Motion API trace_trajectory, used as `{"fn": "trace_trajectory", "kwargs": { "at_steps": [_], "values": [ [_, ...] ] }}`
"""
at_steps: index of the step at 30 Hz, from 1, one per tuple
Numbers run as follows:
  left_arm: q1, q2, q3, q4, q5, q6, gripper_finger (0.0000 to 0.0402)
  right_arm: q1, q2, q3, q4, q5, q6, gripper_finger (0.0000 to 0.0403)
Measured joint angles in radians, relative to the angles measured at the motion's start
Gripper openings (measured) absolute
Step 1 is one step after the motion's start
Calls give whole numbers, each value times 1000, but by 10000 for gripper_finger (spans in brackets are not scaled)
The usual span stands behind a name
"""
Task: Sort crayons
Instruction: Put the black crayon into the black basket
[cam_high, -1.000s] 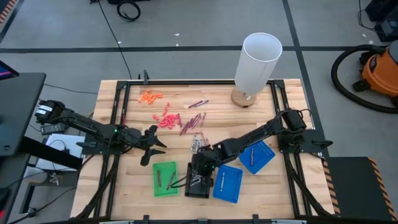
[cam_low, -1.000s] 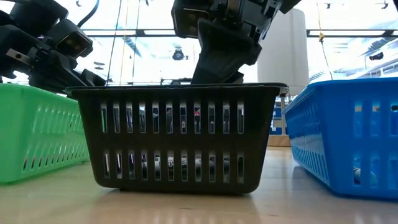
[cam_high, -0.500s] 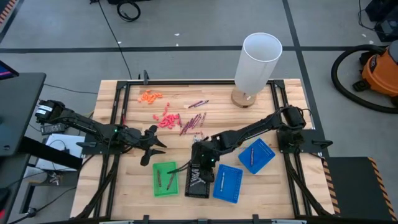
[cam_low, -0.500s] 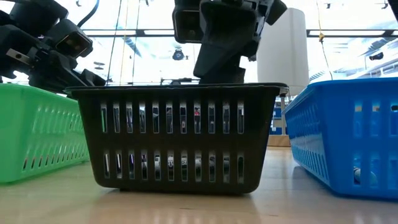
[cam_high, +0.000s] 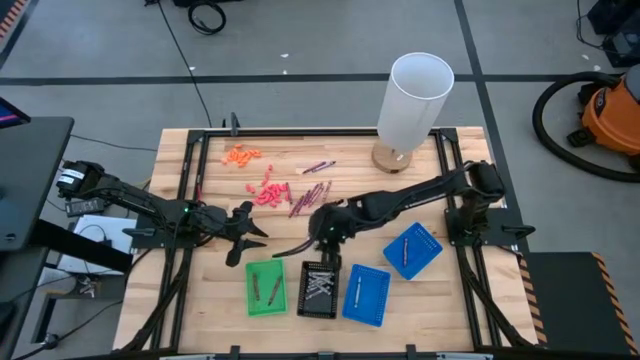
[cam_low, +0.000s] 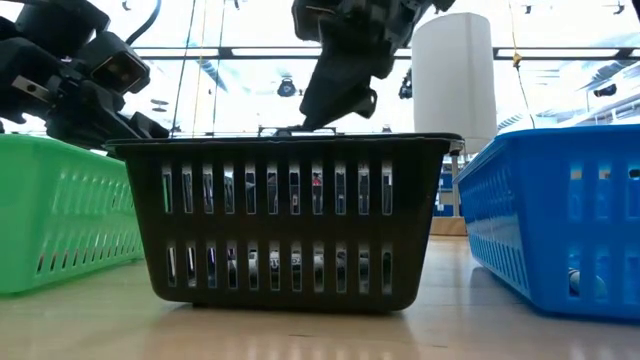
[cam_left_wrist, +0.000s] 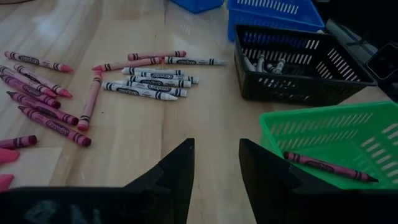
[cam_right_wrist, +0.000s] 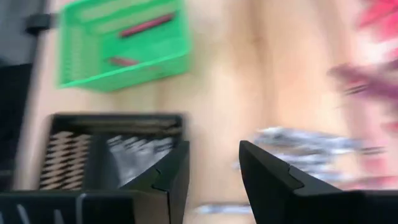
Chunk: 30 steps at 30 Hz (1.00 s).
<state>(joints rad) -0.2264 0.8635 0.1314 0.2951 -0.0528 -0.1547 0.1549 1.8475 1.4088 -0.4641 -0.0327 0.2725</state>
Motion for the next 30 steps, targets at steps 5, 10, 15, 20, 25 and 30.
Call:
{"fn": "trace_trajectory", "kwargs": {
  "at_steps": [5,10,15,20,25,30],
  "values": [
    [0,0,0,11,-19,-32,137,-20,-4,0,-1,183,-61,147],
    [0,0,0,8,-36,-68,137,-45,7,-102,142,214,-132,147],
    [0,0,0,1,-36,-81,137,-109,7,-245,394,129,-154,147],
    [0,0,0,1,-39,-8,137,-181,7,-294,537,108,-248,147],
    [0,0,0,23,-80,94,137,-229,7,-294,606,6,-351,147],
    [0,0,0,97,-137,59,137,-241,7,-294,550,-69,-394,147]
  ]
}}
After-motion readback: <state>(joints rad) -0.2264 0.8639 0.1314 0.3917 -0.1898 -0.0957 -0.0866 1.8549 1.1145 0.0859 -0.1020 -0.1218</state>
